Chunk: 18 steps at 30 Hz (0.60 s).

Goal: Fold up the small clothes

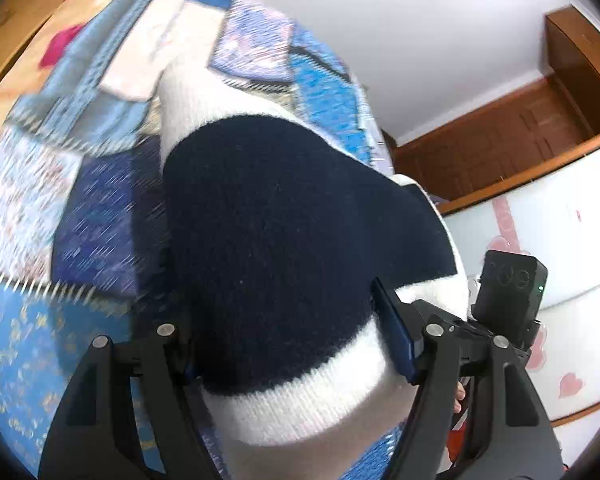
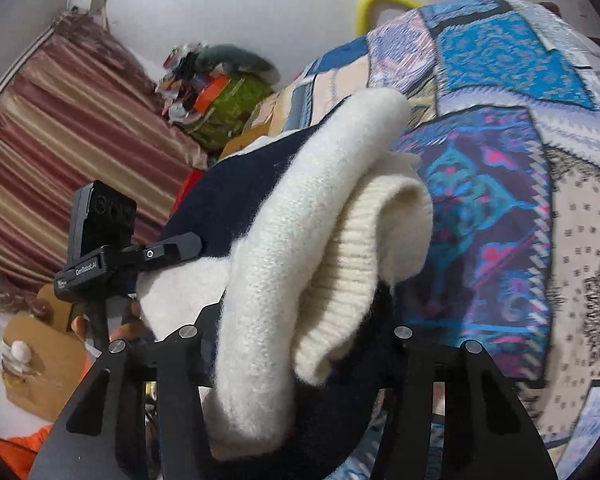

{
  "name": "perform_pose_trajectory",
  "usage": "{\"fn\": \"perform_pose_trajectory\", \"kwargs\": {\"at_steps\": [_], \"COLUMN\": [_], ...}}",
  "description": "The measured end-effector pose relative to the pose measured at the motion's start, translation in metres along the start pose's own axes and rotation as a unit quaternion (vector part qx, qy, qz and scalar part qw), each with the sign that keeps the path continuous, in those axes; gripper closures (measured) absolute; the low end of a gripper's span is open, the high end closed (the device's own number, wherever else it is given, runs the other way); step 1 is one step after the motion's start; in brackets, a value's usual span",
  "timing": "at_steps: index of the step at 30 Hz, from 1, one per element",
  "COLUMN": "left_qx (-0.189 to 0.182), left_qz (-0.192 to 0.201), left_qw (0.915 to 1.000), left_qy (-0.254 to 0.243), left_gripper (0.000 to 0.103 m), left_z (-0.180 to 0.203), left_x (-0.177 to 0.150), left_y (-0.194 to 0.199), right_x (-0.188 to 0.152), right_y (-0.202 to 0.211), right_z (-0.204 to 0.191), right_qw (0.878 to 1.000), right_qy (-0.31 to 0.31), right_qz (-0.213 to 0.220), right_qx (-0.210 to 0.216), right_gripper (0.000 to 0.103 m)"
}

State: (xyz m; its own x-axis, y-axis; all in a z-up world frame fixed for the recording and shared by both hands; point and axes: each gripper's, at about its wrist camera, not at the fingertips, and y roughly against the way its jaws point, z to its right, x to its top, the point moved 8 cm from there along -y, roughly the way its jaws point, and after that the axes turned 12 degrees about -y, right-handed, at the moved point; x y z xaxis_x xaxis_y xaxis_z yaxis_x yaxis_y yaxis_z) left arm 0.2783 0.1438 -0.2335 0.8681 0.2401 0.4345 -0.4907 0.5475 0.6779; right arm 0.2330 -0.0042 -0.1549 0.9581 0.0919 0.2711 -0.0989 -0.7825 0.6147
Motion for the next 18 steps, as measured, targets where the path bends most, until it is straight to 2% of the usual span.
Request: {"fn": "perform_pose_trajectory", "kwargs": {"at_steps": [5, 9, 12, 15, 18], "left_qx": [-0.007, -0.054, -0.063, -0.035, 0.019], "left_qz": [-0.041, -0.032, -0.021, -0.012, 0.008], "left_qw": [0.9968, 0.9929, 0.9912, 0.9934, 0.9959], "left_qy": [0.069, 0.101, 0.114, 0.108, 0.088], "left_gripper": [0.032, 0.024, 0.023, 0.021, 0.02], "left_z": [-0.053, -0.072, -0.078, -0.079, -0.079], "left_x": [-0.042, -0.059, -0.062, -0.062, -0.058], "left_y": [-0.015, -0.017, -0.012, 0.001, 0.025], "right_x": [-0.018, -0.019, -0.019, -0.018, -0.014], "right_y": [-0.045, -0.047, -0.039, -0.024, -0.005], "right_z": [0.012, 0.018, 0.022, 0.023, 0.016], "right_qw": [0.998, 0.998, 0.997, 0.996, 0.994], "right_qy": [0.006, 0.012, 0.017, 0.022, 0.038], "right_qz": [-0.039, -0.033, -0.027, -0.011, 0.018], "right_qx": [-0.041, -0.05, -0.064, -0.081, -0.1], "right_gripper": [0.054, 0.049, 0.041, 0.041, 0.041]}}
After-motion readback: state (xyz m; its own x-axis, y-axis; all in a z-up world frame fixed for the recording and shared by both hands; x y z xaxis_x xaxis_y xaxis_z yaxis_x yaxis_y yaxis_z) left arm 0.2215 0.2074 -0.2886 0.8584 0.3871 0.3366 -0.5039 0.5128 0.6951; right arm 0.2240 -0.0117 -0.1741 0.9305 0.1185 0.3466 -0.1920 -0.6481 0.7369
